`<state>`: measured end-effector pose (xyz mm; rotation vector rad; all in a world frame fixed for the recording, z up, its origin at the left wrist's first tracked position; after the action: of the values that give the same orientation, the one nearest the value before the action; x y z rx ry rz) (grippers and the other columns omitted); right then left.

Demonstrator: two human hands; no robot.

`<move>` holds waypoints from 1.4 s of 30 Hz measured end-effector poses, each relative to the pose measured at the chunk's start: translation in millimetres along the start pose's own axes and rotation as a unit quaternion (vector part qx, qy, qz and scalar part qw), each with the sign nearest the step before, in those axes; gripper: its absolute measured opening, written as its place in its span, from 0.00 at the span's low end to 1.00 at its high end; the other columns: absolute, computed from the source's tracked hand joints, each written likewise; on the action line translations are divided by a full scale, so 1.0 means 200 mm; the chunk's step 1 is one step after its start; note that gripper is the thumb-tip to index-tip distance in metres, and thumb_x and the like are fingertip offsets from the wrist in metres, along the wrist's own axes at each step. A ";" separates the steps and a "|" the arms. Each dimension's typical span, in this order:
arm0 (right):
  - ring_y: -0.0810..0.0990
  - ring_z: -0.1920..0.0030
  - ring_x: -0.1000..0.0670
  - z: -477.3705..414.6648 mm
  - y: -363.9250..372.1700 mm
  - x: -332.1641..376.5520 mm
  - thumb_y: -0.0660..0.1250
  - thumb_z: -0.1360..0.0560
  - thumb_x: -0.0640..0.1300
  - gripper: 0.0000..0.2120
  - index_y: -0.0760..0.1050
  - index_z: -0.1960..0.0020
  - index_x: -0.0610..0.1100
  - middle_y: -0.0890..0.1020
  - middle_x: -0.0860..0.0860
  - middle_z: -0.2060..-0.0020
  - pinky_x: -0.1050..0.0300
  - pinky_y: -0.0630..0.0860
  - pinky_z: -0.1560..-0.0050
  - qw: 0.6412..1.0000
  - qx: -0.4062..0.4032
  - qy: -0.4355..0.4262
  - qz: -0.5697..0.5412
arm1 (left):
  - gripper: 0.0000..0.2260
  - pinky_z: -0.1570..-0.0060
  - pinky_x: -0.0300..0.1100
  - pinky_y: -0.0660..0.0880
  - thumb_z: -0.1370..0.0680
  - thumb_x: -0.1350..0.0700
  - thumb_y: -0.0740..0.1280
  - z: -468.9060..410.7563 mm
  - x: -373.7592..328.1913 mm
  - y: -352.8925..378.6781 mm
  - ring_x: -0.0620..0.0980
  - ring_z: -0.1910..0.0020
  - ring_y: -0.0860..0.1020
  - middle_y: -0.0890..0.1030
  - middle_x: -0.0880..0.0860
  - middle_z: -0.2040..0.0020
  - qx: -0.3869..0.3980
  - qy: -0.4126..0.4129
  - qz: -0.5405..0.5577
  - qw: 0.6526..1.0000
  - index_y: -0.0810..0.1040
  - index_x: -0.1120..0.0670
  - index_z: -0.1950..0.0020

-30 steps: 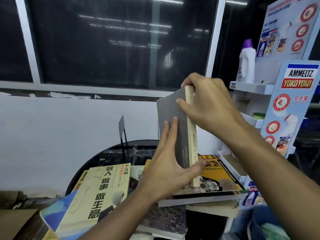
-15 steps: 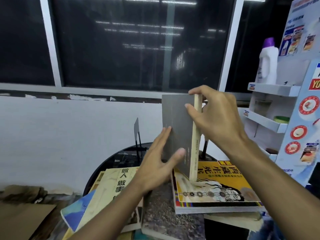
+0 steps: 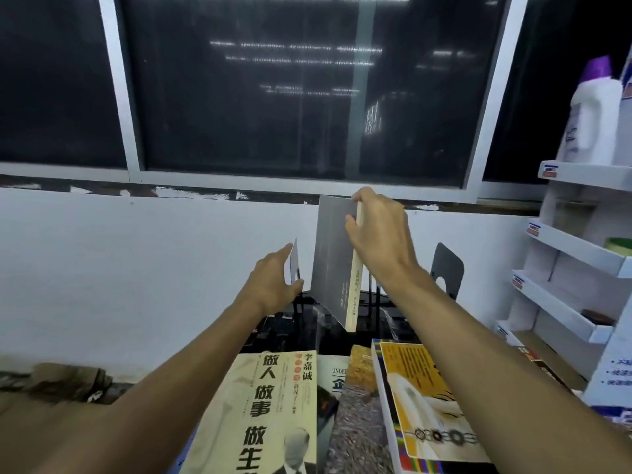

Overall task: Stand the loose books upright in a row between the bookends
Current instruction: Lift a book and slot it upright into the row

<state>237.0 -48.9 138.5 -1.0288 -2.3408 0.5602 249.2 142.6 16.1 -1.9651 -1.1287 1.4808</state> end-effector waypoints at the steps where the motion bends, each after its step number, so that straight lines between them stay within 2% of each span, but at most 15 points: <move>1: 0.80 0.46 0.43 0.00 0.06 -0.01 0.68 0.22 0.39 0.13 0.75 0.37 0.41 0.82 0.44 0.47 0.52 0.76 0.49 1.000 0.004 0.003 0.007 | 0.33 0.36 0.49 0.76 0.20 0.56 0.70 -0.02 0.01 0.01 0.58 0.34 0.77 0.75 0.55 0.29 0.011 -0.001 0.006 1.000 0.59 0.49 0.18; 3: 0.80 0.49 0.43 0.00 0.17 -0.04 0.67 0.22 0.38 0.12 0.75 0.38 0.41 0.82 0.44 0.48 0.52 0.77 0.52 1.000 0.009 0.016 0.008 | 0.31 0.43 0.52 0.80 0.20 0.58 0.68 -0.03 0.03 0.03 0.58 0.45 0.82 0.79 0.56 0.33 0.014 0.001 0.018 1.000 0.60 0.45 0.20; 6: 0.80 0.52 0.43 0.03 0.29 -0.07 0.66 0.21 0.39 0.11 0.74 0.39 0.40 0.81 0.43 0.49 0.51 0.77 0.55 0.999 0.014 0.033 0.001 | 0.32 0.45 0.53 0.80 0.18 0.61 0.65 -0.04 0.05 0.05 0.58 0.44 0.80 0.79 0.55 0.34 0.004 0.016 0.023 1.000 0.57 0.41 0.20; 8: 0.80 0.53 0.42 0.06 0.35 -0.06 0.65 0.20 0.40 0.11 0.74 0.39 0.40 0.80 0.43 0.49 0.53 0.74 0.59 0.999 0.020 0.033 0.008 | 0.34 0.50 0.47 0.79 0.18 0.62 0.64 -0.03 0.07 0.07 0.55 0.47 0.81 0.78 0.55 0.32 0.007 0.024 0.031 0.999 0.53 0.40 0.18; 10: 0.80 0.52 0.43 0.09 0.41 -0.06 0.64 0.19 0.41 0.11 0.73 0.38 0.41 0.80 0.45 0.47 0.57 0.67 0.60 0.998 0.031 0.038 0.036 | 0.35 0.58 0.37 0.77 0.17 0.63 0.64 -0.04 0.09 0.09 0.51 0.52 0.83 0.77 0.54 0.30 0.009 0.025 0.049 0.998 0.52 0.40 0.18; 12: 0.80 0.53 0.43 0.11 0.47 -0.07 0.63 0.19 0.41 0.11 0.72 0.38 0.42 0.79 0.45 0.47 0.56 0.67 0.60 0.998 0.042 0.038 0.038 | 0.36 0.62 0.31 0.75 0.18 0.65 0.64 -0.05 0.11 0.09 0.50 0.52 0.83 0.76 0.55 0.29 0.010 0.021 0.069 0.997 0.53 0.40 0.18; 15: 0.79 0.55 0.40 0.15 0.55 -0.07 0.63 0.19 0.39 0.10 0.71 0.39 0.39 0.78 0.42 0.47 0.52 0.71 0.62 0.998 0.056 0.039 0.017 | 0.39 0.59 0.34 0.78 0.19 0.67 0.65 -0.04 0.13 0.11 0.50 0.52 0.83 0.75 0.57 0.28 0.015 0.019 0.087 0.996 0.53 0.38 0.18; 20: 0.79 0.55 0.41 0.18 0.58 -0.05 0.63 0.19 0.40 0.09 0.71 0.40 0.39 0.77 0.42 0.47 0.55 0.68 0.62 0.998 0.055 0.042 0.008 | 0.39 0.56 0.38 0.79 0.20 0.67 0.67 -0.04 0.13 0.13 0.53 0.52 0.84 0.75 0.57 0.27 0.005 0.024 0.089 0.996 0.53 0.38 0.19; 25: 0.77 0.56 0.44 0.19 0.57 -0.01 0.62 0.19 0.40 0.06 0.70 0.43 0.40 0.76 0.44 0.50 0.53 0.72 0.61 0.996 0.051 0.030 -0.059 | 0.39 0.52 0.39 0.80 0.20 0.66 0.67 -0.05 0.13 0.14 0.51 0.54 0.85 0.75 0.56 0.27 0.010 0.037 0.098 0.994 0.53 0.38 0.18; 29: 0.77 0.57 0.46 0.21 0.59 0.01 0.62 0.18 0.45 0.06 0.71 0.46 0.42 0.77 0.46 0.52 0.52 0.75 0.59 0.992 0.055 0.025 -0.110 | 0.41 0.59 0.29 0.78 0.21 0.68 0.67 -0.04 0.13 0.14 0.55 0.54 0.85 0.75 0.57 0.27 0.017 0.049 0.101 0.994 0.52 0.40 0.17; 31: 0.77 0.57 0.48 0.21 0.61 0.01 0.63 0.18 0.48 0.08 0.72 0.45 0.43 0.78 0.47 0.52 0.54 0.75 0.58 0.989 0.072 0.019 -0.128 | 0.42 0.61 0.26 0.76 0.21 0.69 0.67 -0.04 0.12 0.14 0.55 0.53 0.85 0.74 0.56 0.26 0.025 0.056 0.098 0.993 0.51 0.39 0.17; 34: 0.79 0.54 0.49 0.20 0.62 0.01 0.63 0.18 0.51 0.11 0.74 0.43 0.44 0.80 0.48 0.52 0.53 0.78 0.54 0.985 0.118 -0.007 -0.123 | 0.44 0.58 0.27 0.76 0.22 0.69 0.68 -0.03 0.11 0.14 0.43 0.56 0.82 0.73 0.56 0.26 0.038 0.065 0.098 0.992 0.49 0.38 0.17; 35: 0.79 0.53 0.49 0.20 0.62 0.01 0.63 0.18 0.52 0.12 0.75 0.41 0.44 0.80 0.48 0.52 0.53 0.78 0.52 0.983 0.134 -0.012 -0.128 | 0.45 0.55 0.29 0.76 0.22 0.69 0.69 -0.02 0.10 0.14 0.42 0.55 0.81 0.73 0.56 0.25 0.043 0.064 0.100 0.992 0.48 0.39 0.17; 38: 0.80 0.50 0.49 0.21 0.61 0.00 0.64 0.18 0.51 0.15 0.74 0.35 0.46 0.81 0.48 0.48 0.53 0.79 0.48 0.975 0.175 -0.023 -0.137 | 0.44 0.45 0.39 0.78 0.22 0.68 0.70 0.00 0.11 0.16 0.47 0.46 0.81 0.70 0.54 0.23 0.054 0.057 0.098 0.992 0.48 0.42 0.17; 42: 0.80 0.52 0.49 0.23 0.60 0.01 0.63 0.18 0.50 0.18 0.71 0.29 0.48 0.80 0.48 0.49 0.51 0.79 0.48 0.972 0.194 -0.042 -0.128 | 0.43 0.48 0.37 0.78 0.22 0.68 0.69 0.02 0.10 0.17 0.44 0.46 0.78 0.71 0.50 0.24 0.065 0.062 0.097 0.991 0.50 0.41 0.17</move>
<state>274.0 20.6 35.4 -0.5252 -2.2625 0.9260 258.1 139.7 -22.4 -2.0914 -0.7863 1.4638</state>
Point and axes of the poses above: each hand's wrist, its own z-axis away from the middle knuckle, its own y-axis out of the palm, x = y × z, the point moved 7 cm from there along -z, towards the middle knuckle
